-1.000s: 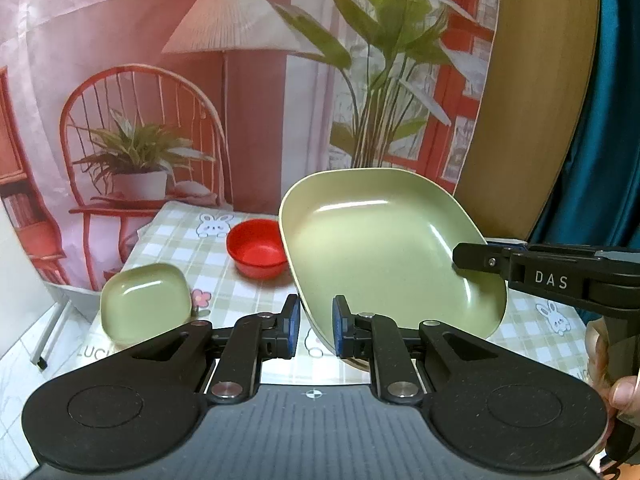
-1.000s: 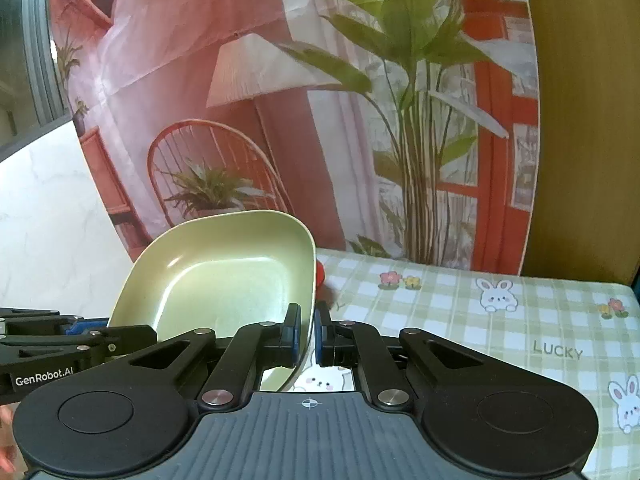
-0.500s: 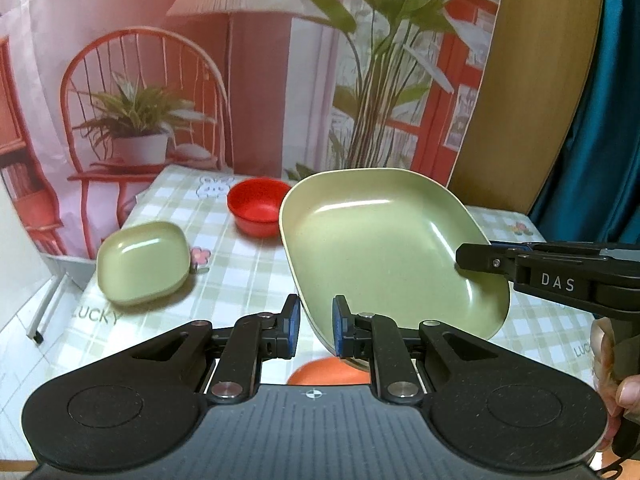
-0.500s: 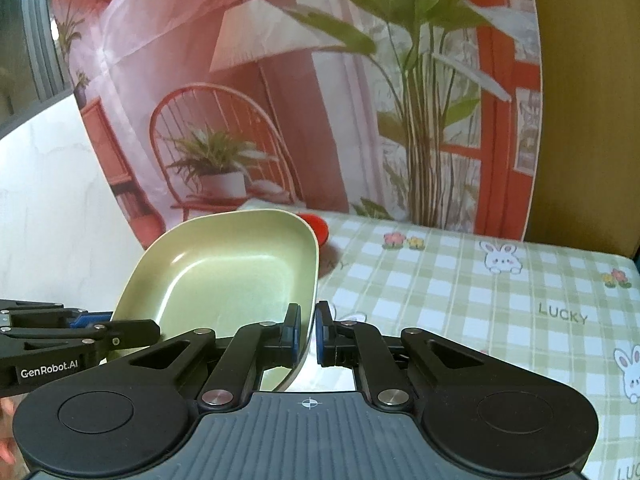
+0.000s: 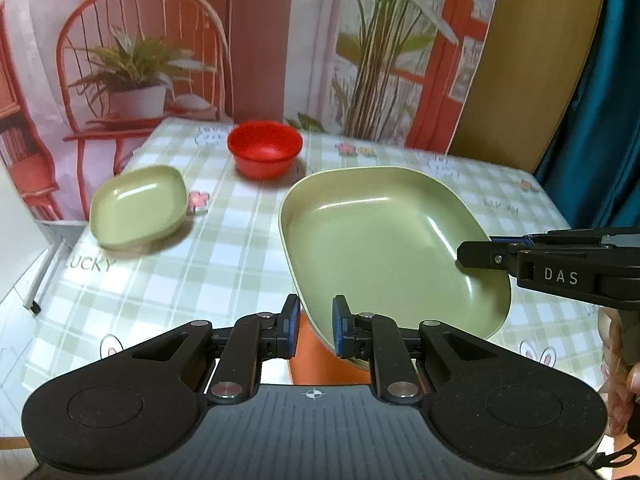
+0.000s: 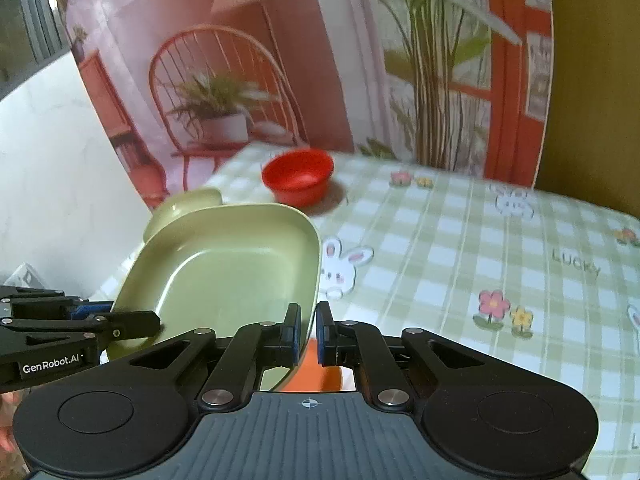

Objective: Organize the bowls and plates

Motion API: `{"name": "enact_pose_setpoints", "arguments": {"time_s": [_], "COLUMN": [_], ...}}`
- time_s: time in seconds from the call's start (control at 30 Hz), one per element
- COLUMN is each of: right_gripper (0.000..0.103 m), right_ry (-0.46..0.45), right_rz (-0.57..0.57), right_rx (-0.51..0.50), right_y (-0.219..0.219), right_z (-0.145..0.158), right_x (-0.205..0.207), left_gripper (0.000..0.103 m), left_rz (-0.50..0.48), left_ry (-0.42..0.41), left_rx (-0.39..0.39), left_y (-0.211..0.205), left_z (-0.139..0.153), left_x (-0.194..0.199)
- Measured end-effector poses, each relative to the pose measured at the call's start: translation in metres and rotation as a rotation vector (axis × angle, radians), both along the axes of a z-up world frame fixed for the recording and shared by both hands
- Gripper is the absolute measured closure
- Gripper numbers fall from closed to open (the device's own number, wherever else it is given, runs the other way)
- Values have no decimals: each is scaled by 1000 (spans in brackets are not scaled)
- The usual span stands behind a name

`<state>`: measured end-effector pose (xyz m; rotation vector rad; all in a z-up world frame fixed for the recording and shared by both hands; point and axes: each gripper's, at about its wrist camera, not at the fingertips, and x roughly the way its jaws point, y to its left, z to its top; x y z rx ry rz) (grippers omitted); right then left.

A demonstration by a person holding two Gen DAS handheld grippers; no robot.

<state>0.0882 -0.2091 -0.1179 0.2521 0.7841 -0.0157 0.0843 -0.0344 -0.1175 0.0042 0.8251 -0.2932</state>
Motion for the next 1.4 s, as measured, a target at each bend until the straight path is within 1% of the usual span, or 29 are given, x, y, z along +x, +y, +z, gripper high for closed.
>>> {"name": "enact_pose_setpoints", "arguments": {"time_s": [0.33,0.6,0.83,1.0,1.2,1.4], "right_gripper": [95,94,94,94,94,93], "right_ry": [108,169,206,226,222,229], "right_rz": [9,18,27,28,29,40], "right_rx": [23,24,19,21,13,9], "right_y": [1,3,6,6,7,8], "right_z": [-36,-58,-72,-78,-79,-79], "right_x": [4,7,8,6,8,7], "left_gripper": [85,86,85,85,85,85], "left_rz": [-12,-10,-14,-17,-13,-10], "left_ry": [85,152,181,184,195,196], "left_rx": [18,29,45,44,44,40], "left_y": [-2,-5,-8,-9,-9,-9], "left_z": [-34,-55,-66,-67,-72,-71], "left_x": [5,10,11,9,11,12]}}
